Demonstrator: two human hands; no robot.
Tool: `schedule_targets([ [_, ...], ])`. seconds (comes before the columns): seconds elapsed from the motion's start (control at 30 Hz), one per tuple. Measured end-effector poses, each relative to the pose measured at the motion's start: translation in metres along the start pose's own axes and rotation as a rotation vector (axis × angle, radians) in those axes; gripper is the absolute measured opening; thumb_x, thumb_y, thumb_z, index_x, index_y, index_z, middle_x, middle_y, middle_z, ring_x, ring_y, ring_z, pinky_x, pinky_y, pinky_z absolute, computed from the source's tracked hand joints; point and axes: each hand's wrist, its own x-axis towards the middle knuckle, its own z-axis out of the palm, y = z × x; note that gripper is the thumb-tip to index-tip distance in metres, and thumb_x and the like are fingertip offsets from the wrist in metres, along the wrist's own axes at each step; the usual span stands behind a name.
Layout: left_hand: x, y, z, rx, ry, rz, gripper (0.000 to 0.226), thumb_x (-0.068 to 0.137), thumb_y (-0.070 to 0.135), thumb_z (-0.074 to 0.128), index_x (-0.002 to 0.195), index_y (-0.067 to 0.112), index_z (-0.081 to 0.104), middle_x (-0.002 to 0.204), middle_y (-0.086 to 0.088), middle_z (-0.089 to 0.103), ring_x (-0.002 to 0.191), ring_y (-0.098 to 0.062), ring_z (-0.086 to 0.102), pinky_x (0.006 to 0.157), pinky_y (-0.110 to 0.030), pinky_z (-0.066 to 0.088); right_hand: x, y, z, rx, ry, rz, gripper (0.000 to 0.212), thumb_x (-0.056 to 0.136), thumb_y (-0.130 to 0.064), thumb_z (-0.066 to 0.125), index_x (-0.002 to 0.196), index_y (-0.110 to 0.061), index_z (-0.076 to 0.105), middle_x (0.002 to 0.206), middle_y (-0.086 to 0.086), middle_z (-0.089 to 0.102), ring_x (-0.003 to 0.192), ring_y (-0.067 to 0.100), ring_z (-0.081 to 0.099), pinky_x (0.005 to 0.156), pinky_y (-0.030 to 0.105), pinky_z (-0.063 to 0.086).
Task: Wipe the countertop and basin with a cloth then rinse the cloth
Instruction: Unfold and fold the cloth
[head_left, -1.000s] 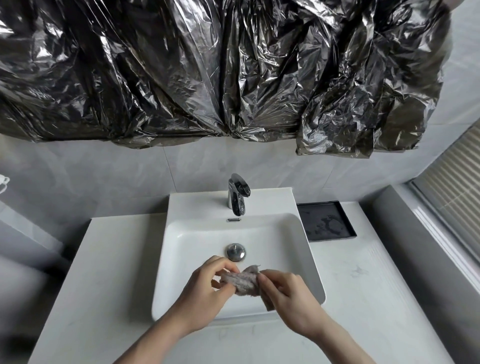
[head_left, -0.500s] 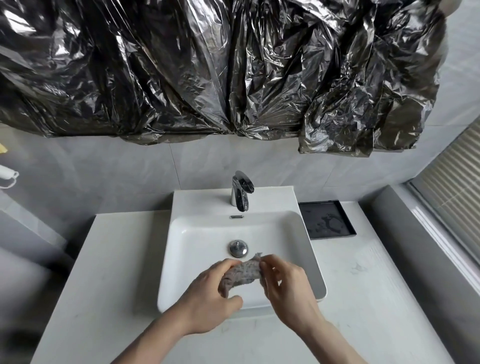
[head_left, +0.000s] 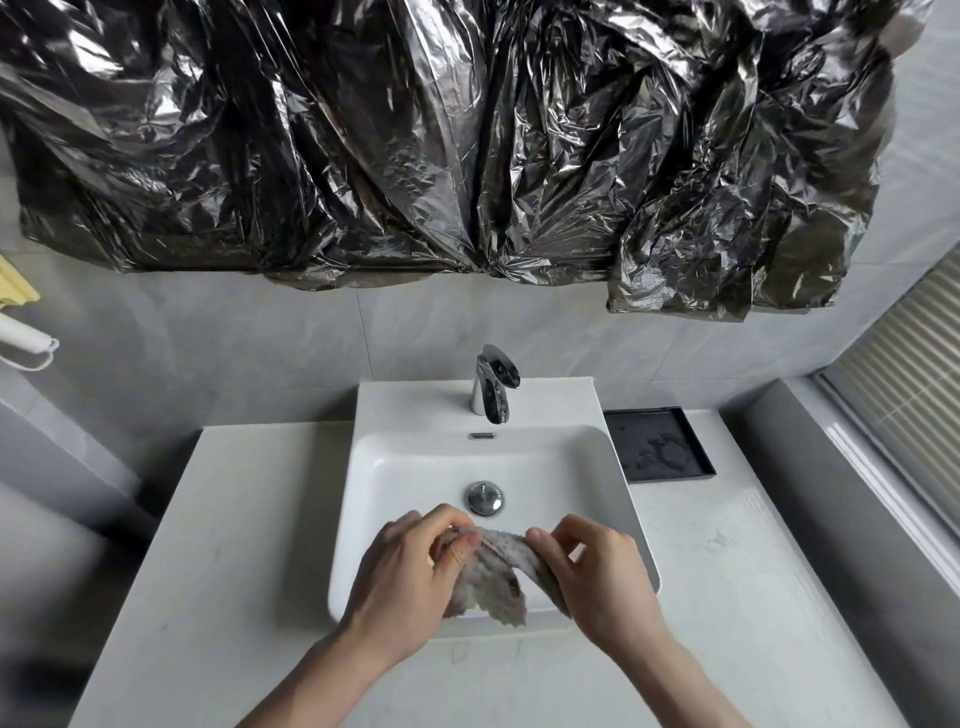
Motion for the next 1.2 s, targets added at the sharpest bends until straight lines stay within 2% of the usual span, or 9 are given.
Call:
schedule_targets([
  [0.23, 0.002, 0.004, -0.01, -0.106, 0.023, 0.052, 0.031, 0.097, 0.055, 0.057, 0.087, 0.03, 0.073, 0.107, 0.024, 0.068, 0.105, -0.003, 0.066, 0.091, -0.022, 0.05, -0.005, 0.007, -0.008, 0.104, 0.193, -0.202, 0.036, 0.083, -0.063, 0.064, 0.068, -0.031, 0.07, 0.082, -0.016, 0.063, 0.078, 0.009, 0.065, 0.071, 0.021, 0.048],
  [0.4, 0.001, 0.021, -0.023, -0.278, -0.156, -0.072, 0.024, 0.1, 0.044, 0.061, 0.089, 0.025, 0.07, 0.072, 0.002, 0.07, 0.066, -0.017, 0.066, 0.072, -0.041, 0.056, -0.01, 0.001, -0.011, 0.062, 0.322, -0.299, 0.015, 0.087, -0.039, 0.075, 0.074, -0.031, 0.077, 0.08, -0.018, 0.065, 0.076, 0.006, 0.066, 0.066, 0.028, 0.05],
  [0.5, 0.0, 0.019, -0.026, -0.141, -0.099, -0.013, 0.026, 0.098, 0.049, 0.056, 0.086, 0.031, 0.071, 0.076, 0.012, 0.07, 0.068, -0.008, 0.064, 0.069, -0.038, 0.056, -0.015, -0.003, -0.011, 0.053, 0.346, -0.306, 0.013, 0.089, -0.029, 0.079, 0.076, -0.033, 0.078, 0.079, -0.019, 0.067, 0.074, 0.005, 0.067, 0.064, 0.027, 0.052],
  [0.63, -0.005, 0.017, -0.025, -0.094, 0.04, 0.067, 0.021, 0.096, 0.049, 0.061, 0.093, 0.035, 0.077, 0.109, 0.032, 0.07, 0.102, 0.004, 0.066, 0.081, -0.016, 0.051, -0.021, -0.006, -0.013, 0.148, 0.237, -0.173, 0.025, 0.096, -0.031, 0.073, 0.071, -0.027, 0.07, 0.06, -0.01, 0.065, 0.055, 0.006, 0.062, 0.056, 0.027, 0.048],
  [0.77, -0.009, 0.014, -0.023, -0.133, 0.085, 0.125, 0.021, 0.096, 0.047, 0.066, 0.085, 0.03, 0.071, 0.096, 0.019, 0.071, 0.085, -0.007, 0.07, 0.073, -0.032, 0.057, -0.021, -0.011, -0.017, 0.123, -0.075, 0.001, 0.037, 0.098, -0.039, 0.068, 0.066, -0.021, 0.065, 0.047, -0.009, 0.057, 0.043, 0.006, 0.046, 0.048, 0.021, 0.036],
  [0.87, -0.01, 0.018, -0.026, -0.186, 0.035, 0.09, 0.031, 0.098, 0.052, 0.062, 0.077, 0.028, 0.062, 0.078, 0.008, 0.064, 0.066, -0.013, 0.067, 0.065, -0.039, 0.055, -0.026, -0.008, -0.019, 0.029, -0.071, -0.006, 0.029, 0.096, -0.045, 0.065, 0.075, -0.026, 0.069, 0.067, -0.016, 0.064, 0.059, 0.005, 0.057, 0.058, 0.025, 0.045],
  [1.0, -0.008, 0.026, -0.03, -0.248, -0.065, 0.067, 0.029, 0.101, 0.044, 0.061, 0.078, 0.025, 0.065, 0.079, 0.006, 0.067, 0.076, -0.017, 0.064, 0.073, -0.041, 0.055, -0.044, -0.022, -0.014, 0.23, -0.276, -0.105, 0.02, 0.095, -0.043, 0.07, 0.115, -0.039, 0.071, 0.119, -0.026, 0.068, 0.114, -0.002, 0.062, 0.092, 0.019, 0.05],
  [1.07, -0.005, 0.029, -0.034, -0.3, -0.145, 0.042, 0.024, 0.1, 0.04, 0.062, 0.081, 0.027, 0.069, 0.082, 0.007, 0.069, 0.078, -0.015, 0.065, 0.074, -0.035, 0.053, -0.051, -0.028, -0.001, 0.236, -0.287, -0.141, 0.029, 0.09, -0.046, 0.075, 0.118, -0.04, 0.069, 0.117, -0.025, 0.07, 0.118, -0.003, 0.062, 0.098, 0.021, 0.049],
  [1.2, -0.003, 0.028, -0.046, -0.283, -0.324, 0.071, 0.012, 0.101, 0.037, 0.063, 0.098, 0.031, 0.073, 0.097, 0.011, 0.071, 0.084, -0.015, 0.065, 0.072, -0.024, 0.05, -0.049, -0.034, 0.006, 0.316, -0.13, -0.107, 0.016, 0.09, -0.038, 0.079, 0.105, -0.036, 0.073, 0.099, -0.016, 0.076, 0.103, 0.005, 0.07, 0.093, 0.031, 0.055],
])
